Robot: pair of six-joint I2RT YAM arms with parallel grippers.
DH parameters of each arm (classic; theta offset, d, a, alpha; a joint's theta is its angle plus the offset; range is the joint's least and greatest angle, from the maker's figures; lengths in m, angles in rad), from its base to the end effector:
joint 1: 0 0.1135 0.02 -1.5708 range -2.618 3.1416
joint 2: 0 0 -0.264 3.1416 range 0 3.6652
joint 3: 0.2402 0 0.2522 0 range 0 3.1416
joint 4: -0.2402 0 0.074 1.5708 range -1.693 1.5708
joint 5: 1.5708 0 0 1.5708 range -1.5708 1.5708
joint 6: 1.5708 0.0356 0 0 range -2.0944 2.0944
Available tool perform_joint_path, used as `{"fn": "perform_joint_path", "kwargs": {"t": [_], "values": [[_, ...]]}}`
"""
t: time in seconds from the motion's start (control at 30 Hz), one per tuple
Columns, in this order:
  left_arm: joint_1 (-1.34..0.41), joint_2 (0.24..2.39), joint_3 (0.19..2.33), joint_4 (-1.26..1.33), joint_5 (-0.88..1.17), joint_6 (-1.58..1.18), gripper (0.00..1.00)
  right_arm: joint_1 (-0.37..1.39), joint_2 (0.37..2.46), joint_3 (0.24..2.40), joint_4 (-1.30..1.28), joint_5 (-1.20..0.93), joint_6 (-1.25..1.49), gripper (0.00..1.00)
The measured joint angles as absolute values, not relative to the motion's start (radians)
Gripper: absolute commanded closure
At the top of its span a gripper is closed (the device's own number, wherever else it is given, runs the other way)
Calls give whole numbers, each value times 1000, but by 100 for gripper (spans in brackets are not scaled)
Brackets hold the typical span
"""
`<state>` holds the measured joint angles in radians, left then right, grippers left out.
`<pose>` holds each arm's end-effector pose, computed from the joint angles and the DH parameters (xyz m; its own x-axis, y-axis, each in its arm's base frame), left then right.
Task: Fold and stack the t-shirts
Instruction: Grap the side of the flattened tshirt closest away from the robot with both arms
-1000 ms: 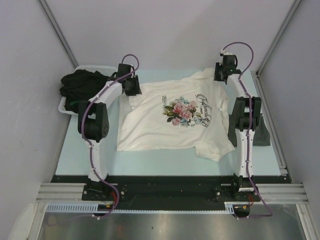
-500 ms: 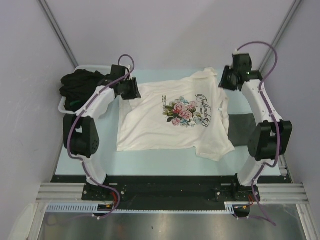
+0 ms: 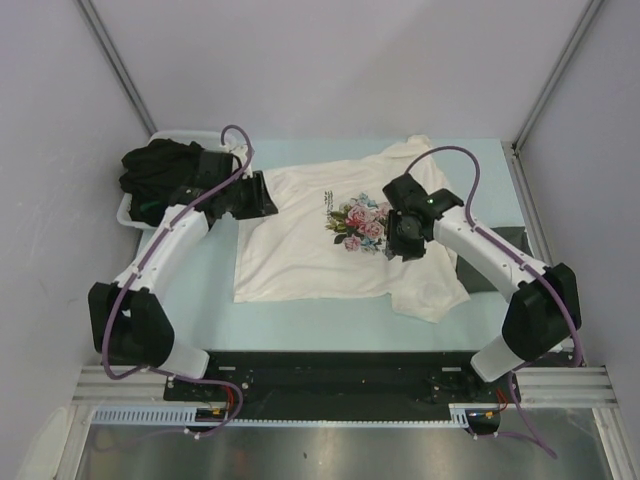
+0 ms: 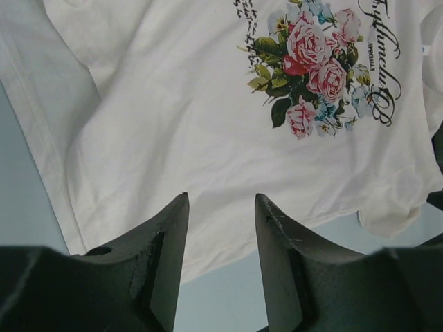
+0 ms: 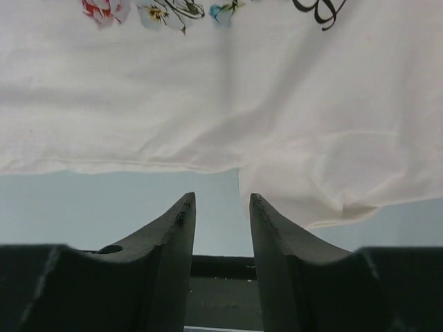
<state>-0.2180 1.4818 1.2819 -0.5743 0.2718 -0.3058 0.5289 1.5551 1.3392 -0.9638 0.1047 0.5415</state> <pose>0.3162 -0.0798 0.3109 -0.7701 -0.1264 -0.6253 0.1719 0.9028 -0.3942 0.2693 0.1530 0.2825 -0.9249 0.0532 -0.3765 0.0109 0.9935 0.1137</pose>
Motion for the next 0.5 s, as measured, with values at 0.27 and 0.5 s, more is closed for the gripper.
{"fn": "perform_joint_path", "kwargs": {"t": [0.27,0.5], "values": [[-221,1393,1263,-595,294,-305,51,603,1527,1229,-1003,179,645,55],[-223,1382,1263,-621,295,-305,50,615,1491,1099,-1014,184,686,55]]}}
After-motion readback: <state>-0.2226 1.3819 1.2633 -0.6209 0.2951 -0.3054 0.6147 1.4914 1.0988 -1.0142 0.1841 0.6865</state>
